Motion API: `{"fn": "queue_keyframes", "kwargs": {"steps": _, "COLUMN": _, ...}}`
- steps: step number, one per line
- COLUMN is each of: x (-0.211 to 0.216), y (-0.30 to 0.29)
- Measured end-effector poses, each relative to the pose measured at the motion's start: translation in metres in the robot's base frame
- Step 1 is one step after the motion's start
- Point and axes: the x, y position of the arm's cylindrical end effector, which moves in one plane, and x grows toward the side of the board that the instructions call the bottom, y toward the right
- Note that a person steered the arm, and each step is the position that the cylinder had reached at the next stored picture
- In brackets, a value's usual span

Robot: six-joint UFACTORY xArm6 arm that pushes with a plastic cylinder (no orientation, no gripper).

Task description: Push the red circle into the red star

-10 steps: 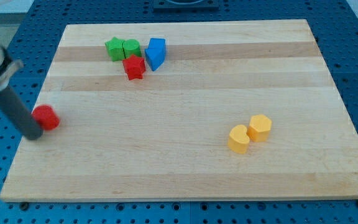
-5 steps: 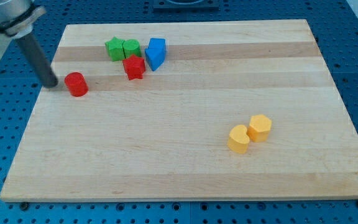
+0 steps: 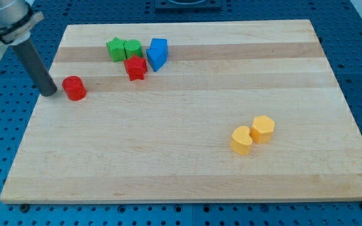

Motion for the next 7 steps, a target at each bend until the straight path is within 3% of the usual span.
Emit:
{"fn": "queue_keyframes", "kwargs": {"steps": 1, "x": -0.005, "y": 0.041}}
{"fn": "queue_keyframes", "kwargs": {"steps": 3, "x": 0.027, "y": 0.046}}
{"fn": "queue_keyframes", "kwargs": {"steps": 4, "x": 0.023, "y": 0.048}}
{"fn": "queue_keyframes", "kwargs": {"steps": 5, "x": -0.024, "y": 0.051}}
{"fn": "queue_keyframes", "kwargs": {"steps": 6, "x": -0.033, "y": 0.052}}
{"fn": "queue_keyframes", "kwargs": {"steps": 7, "x": 0.005, "y": 0.050}}
